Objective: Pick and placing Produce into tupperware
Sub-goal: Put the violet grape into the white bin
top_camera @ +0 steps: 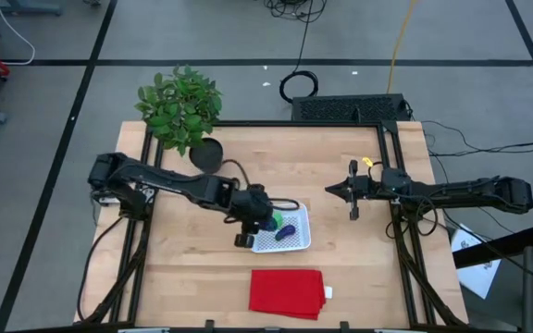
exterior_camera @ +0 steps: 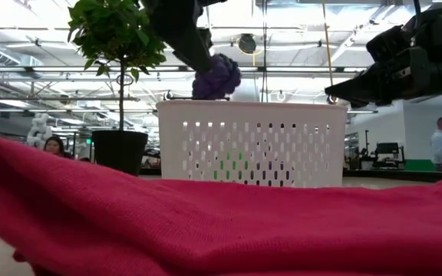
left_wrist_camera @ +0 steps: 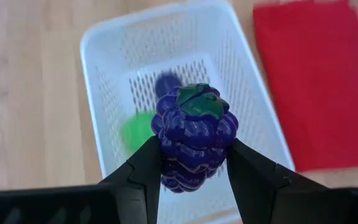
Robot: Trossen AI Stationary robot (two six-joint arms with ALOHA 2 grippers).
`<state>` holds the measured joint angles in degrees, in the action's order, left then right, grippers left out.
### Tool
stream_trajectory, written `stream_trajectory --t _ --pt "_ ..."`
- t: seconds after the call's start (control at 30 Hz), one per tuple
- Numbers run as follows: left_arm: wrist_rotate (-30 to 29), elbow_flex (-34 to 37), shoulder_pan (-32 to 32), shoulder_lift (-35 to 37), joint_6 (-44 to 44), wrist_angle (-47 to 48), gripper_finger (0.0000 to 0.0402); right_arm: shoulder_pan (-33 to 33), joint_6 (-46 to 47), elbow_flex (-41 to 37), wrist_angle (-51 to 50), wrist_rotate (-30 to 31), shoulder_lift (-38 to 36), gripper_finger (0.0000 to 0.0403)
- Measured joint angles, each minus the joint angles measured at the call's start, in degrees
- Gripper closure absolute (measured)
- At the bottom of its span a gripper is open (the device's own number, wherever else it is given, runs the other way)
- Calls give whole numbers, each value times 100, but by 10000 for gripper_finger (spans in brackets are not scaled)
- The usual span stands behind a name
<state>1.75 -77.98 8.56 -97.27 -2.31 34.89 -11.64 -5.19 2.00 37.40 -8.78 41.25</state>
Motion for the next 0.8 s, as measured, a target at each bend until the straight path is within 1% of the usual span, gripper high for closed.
stream_trajectory --t 0.17,0.3,0.4,0.5,0.8 --pt "-39 -870 68 -625 -208 1009 259 0 0 -2 -50 0 0 403" --pt "-37 -1465 67 -1011 -323 1515 259 0 0 -2 -70 0 2 403" --pt "-34 -1788 70 -1216 -384 1681 259 0 0 0 -79 -1 2 403" --pt "4 -1911 71 -1338 -400 1670 259 0 3 0 -82 -2 2 403" --pt "11 -1910 171 -1690 -290 1623 259 0 22 0 -104 -2 2 403"
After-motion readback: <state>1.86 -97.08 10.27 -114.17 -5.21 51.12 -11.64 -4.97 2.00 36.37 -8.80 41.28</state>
